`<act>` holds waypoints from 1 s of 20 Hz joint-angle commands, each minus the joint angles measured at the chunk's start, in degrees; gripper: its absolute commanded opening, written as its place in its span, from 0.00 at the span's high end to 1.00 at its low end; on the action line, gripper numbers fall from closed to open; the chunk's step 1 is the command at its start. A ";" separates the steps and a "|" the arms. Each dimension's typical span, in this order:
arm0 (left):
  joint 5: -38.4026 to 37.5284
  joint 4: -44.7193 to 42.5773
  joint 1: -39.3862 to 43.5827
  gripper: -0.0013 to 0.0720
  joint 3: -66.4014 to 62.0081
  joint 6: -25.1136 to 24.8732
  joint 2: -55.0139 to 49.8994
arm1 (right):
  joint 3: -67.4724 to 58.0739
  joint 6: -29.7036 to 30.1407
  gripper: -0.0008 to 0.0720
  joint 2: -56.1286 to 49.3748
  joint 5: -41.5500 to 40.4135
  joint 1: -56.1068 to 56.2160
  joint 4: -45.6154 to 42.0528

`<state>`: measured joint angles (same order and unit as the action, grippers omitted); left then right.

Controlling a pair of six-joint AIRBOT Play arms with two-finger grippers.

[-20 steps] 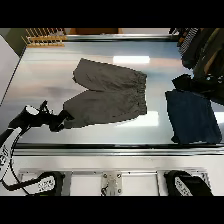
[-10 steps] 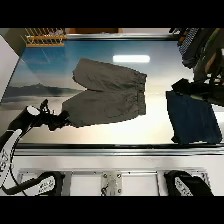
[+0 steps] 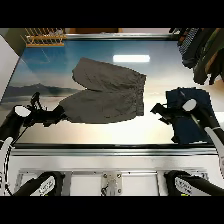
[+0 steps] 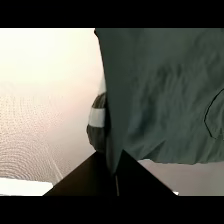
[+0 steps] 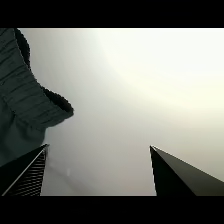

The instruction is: Fold the clothes and pants, and hang the long-sleeved shirts on hangers.

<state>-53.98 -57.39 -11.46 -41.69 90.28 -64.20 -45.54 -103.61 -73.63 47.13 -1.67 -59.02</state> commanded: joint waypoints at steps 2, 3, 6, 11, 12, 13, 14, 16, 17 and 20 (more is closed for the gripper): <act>0.15 0.00 -0.07 0.97 -0.07 -0.11 0.87 | 1.51 1.60 0.04 -7.26 -15.23 7.98 12.90; 0.15 0.00 -0.07 0.97 -0.07 -0.11 0.87 | 1.51 1.62 0.04 -7.67 -16.94 9.60 13.73; 0.24 0.00 -0.07 0.97 -0.07 -0.11 0.87 | 1.51 1.64 0.04 -7.96 -21.68 13.16 14.88; 0.20 0.02 -0.07 0.97 -0.07 -0.11 0.87 | 1.49 1.64 0.28 -10.03 -24.22 15.63 14.97; 0.15 0.02 -0.07 0.97 -0.07 -0.11 0.87 | 1.49 1.64 0.34 -10.60 -24.68 16.00 14.97; 0.04 0.02 -0.07 0.97 -0.07 -0.11 0.87 | 1.49 1.66 0.36 -10.95 -24.90 16.17 14.93; -0.02 0.00 -0.07 0.97 -0.07 -0.11 0.87 | 1.49 1.68 0.52 -11.04 -24.94 16.15 14.86; 0.09 0.00 -0.09 0.97 -0.07 -0.11 0.87 | 1.49 1.73 0.86 -10.91 -26.18 16.04 13.99; 0.02 0.00 -0.09 0.97 -0.07 -0.11 0.87 | 1.42 1.75 0.89 -10.73 -27.04 16.04 13.53; -0.02 -0.02 -0.20 0.97 -0.20 -0.11 1.14 | -0.22 1.84 0.96 -8.85 -26.34 15.91 6.03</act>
<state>-53.98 -57.36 -11.60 -41.74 90.15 -63.33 -44.58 -101.84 -83.83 21.69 14.26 -47.57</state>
